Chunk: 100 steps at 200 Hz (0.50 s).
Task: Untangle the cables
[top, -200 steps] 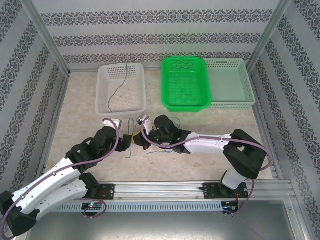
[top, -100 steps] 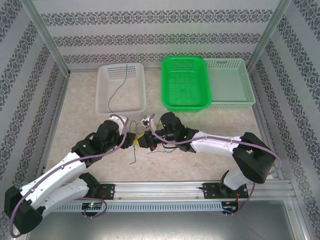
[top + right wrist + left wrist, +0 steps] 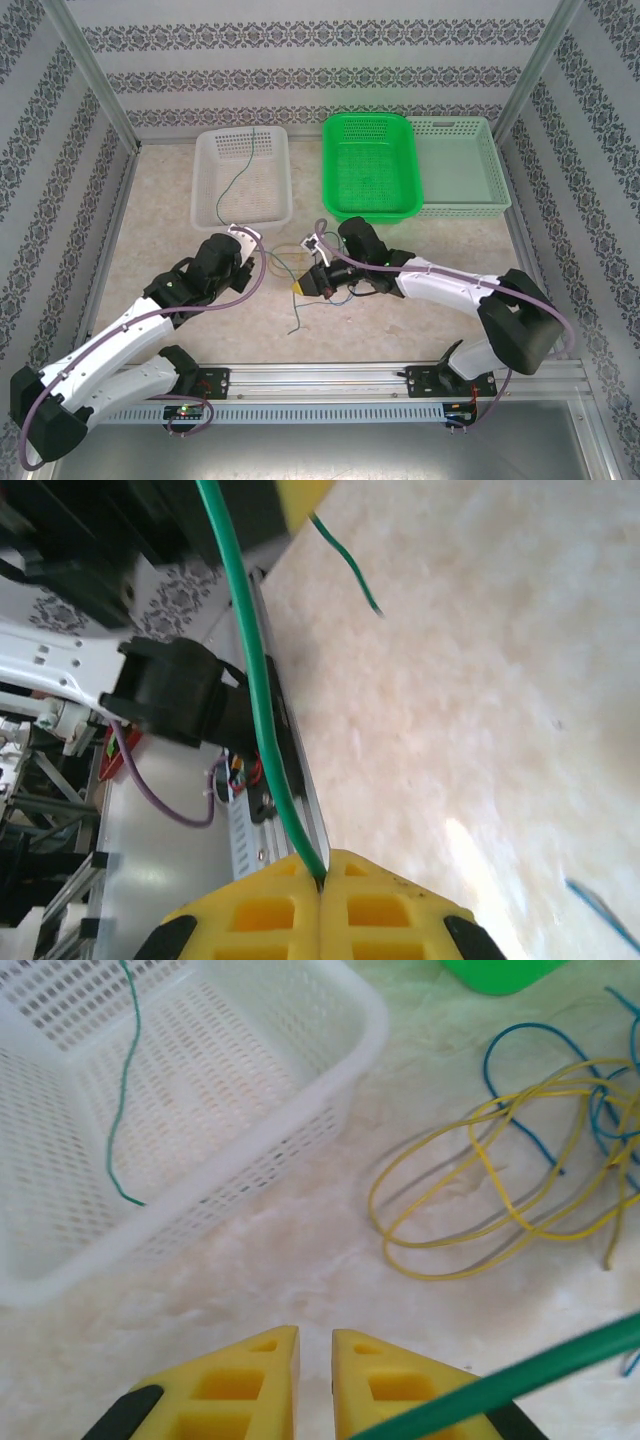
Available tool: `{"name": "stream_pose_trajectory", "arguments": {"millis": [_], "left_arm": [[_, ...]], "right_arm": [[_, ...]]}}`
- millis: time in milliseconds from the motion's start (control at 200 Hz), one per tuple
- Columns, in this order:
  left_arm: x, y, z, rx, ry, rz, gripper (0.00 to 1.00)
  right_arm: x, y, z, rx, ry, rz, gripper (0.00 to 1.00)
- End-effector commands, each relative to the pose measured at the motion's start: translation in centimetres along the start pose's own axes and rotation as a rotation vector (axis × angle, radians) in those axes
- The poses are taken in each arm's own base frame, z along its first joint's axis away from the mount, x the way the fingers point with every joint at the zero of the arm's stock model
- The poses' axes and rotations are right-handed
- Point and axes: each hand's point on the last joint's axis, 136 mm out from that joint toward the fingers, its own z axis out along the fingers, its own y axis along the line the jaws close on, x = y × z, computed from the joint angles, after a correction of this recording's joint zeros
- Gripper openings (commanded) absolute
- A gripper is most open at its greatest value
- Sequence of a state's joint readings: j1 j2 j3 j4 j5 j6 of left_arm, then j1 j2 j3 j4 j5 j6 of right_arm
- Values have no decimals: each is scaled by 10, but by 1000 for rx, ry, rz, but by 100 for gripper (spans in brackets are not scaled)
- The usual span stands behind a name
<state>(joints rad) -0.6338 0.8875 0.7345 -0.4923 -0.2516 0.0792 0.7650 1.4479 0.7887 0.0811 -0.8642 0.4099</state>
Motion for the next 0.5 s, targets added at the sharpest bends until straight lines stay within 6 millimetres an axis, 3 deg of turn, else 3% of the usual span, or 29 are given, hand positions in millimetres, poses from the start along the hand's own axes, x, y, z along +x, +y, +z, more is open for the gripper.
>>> {"name": "stream_pose_trajectory", "arguments": {"millis": [0, 200, 350, 495], "left_arm": [[-3, 15, -9, -61, 28, 151, 15], [-2, -4, -8, 62, 82, 372, 11], [9, -1, -9, 68, 149, 496, 12], [10, 1, -10, 58, 147, 524, 11]], "right_arm": [[40, 8, -7, -22, 181, 66, 0], [57, 13, -3, -36, 291, 94, 0], [71, 1, -10, 40, 372, 98, 0], [66, -2, -10, 63, 379, 77, 0]]}}
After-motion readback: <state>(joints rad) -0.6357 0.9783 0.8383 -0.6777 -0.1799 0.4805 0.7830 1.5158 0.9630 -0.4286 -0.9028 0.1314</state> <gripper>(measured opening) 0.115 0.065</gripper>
